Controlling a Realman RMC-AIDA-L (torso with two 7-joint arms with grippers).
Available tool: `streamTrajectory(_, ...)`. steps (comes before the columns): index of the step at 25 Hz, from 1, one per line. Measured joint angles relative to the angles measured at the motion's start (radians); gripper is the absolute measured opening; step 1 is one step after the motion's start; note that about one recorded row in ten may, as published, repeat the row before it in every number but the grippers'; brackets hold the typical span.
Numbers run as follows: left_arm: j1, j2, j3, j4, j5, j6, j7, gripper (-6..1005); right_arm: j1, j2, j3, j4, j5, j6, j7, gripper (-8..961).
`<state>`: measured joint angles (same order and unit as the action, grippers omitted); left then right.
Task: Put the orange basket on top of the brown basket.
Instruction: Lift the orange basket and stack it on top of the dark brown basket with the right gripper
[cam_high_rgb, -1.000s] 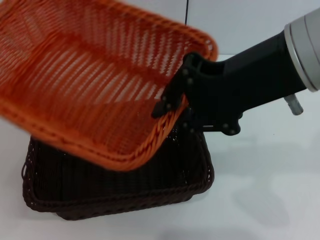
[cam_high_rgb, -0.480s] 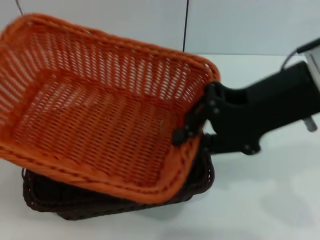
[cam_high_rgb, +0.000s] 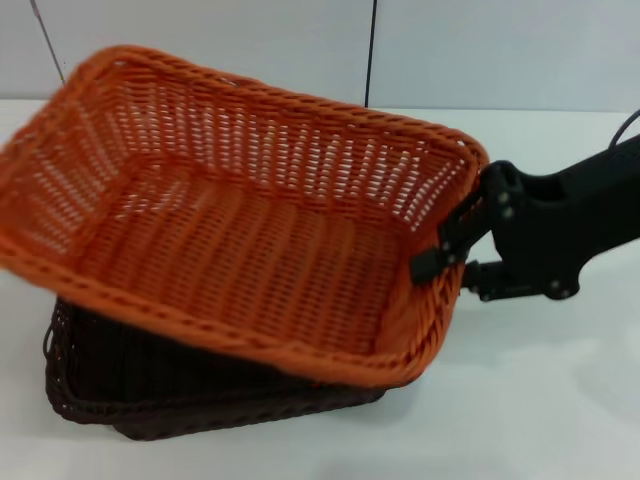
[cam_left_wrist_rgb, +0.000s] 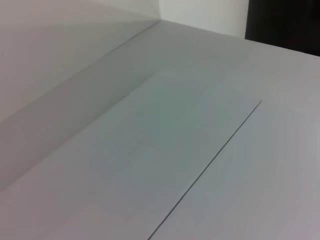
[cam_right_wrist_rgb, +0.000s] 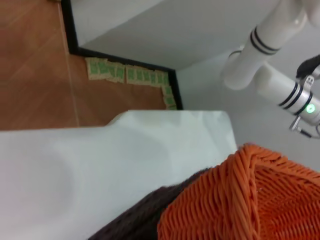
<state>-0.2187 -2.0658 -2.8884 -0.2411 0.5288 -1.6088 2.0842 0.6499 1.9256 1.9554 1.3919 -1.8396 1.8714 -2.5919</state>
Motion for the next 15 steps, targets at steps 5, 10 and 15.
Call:
streamTrajectory(5, 0.001, 0.0, 0.0, 0.024, -0.005, -0.01, 0.001, 653, 0.054, -0.022, 0.025, -0.141, -0.037, 0.0, -0.101, 163)
streamTrajectory(10, -0.003, 0.0, 0.0, 0.031, -0.024, -0.029, 0.002, 653, 0.094, -0.01, 0.018, -0.187, -0.1, -0.002, -0.09, 163)
streamTrajectory(15, -0.003, 0.0, 0.0, 0.031, -0.028, -0.032, 0.003, 653, 0.113, 0.008, 0.011, -0.186, -0.132, -0.014, -0.012, 163)
